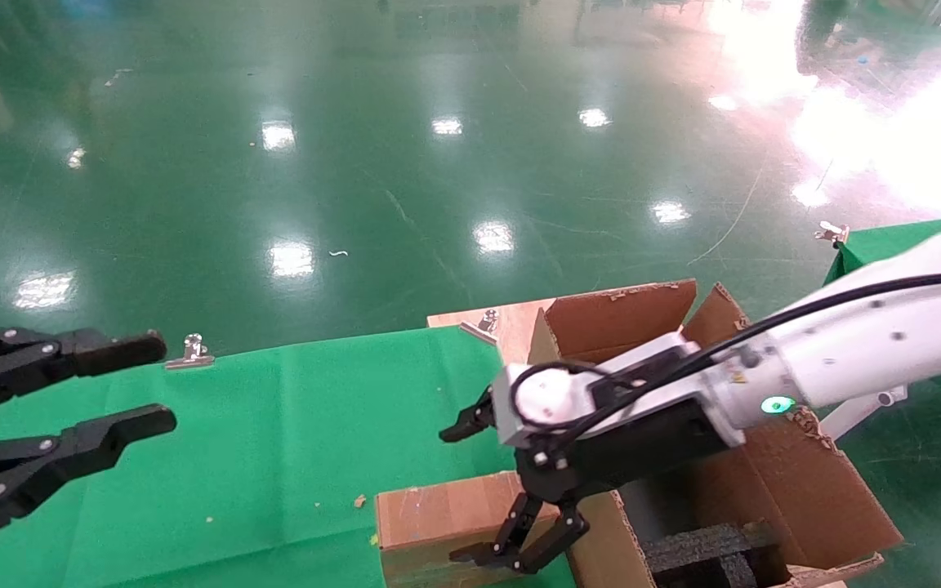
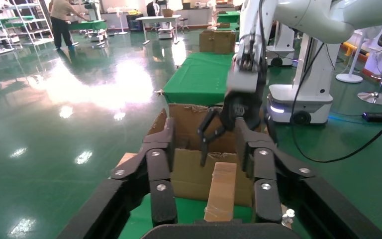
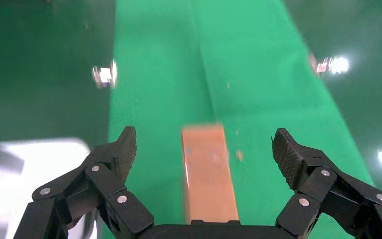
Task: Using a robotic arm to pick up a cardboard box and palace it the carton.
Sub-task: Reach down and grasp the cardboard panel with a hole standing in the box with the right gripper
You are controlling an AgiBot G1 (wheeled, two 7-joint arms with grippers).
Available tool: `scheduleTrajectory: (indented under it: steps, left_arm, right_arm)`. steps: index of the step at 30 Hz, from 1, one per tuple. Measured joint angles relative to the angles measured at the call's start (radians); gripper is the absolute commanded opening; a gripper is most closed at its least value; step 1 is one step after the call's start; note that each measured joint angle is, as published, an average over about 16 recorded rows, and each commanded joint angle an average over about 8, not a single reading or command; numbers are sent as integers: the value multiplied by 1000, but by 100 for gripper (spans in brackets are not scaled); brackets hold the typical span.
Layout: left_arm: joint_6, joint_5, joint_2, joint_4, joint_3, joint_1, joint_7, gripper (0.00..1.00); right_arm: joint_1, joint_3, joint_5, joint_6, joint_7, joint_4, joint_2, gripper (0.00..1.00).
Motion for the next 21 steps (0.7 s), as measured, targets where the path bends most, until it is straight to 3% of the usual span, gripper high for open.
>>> scheduleTrajectory:
  steps: [17,21]
  left_arm:
    - [0,0,0,0,0,0,0,1]
    - [0,0,0,0,0,0,0,51]
  right_arm:
    - [140,-205,-254,-3,17,-26,-143,100]
    - [165,-247,-276,-6,13,-36,-165,100]
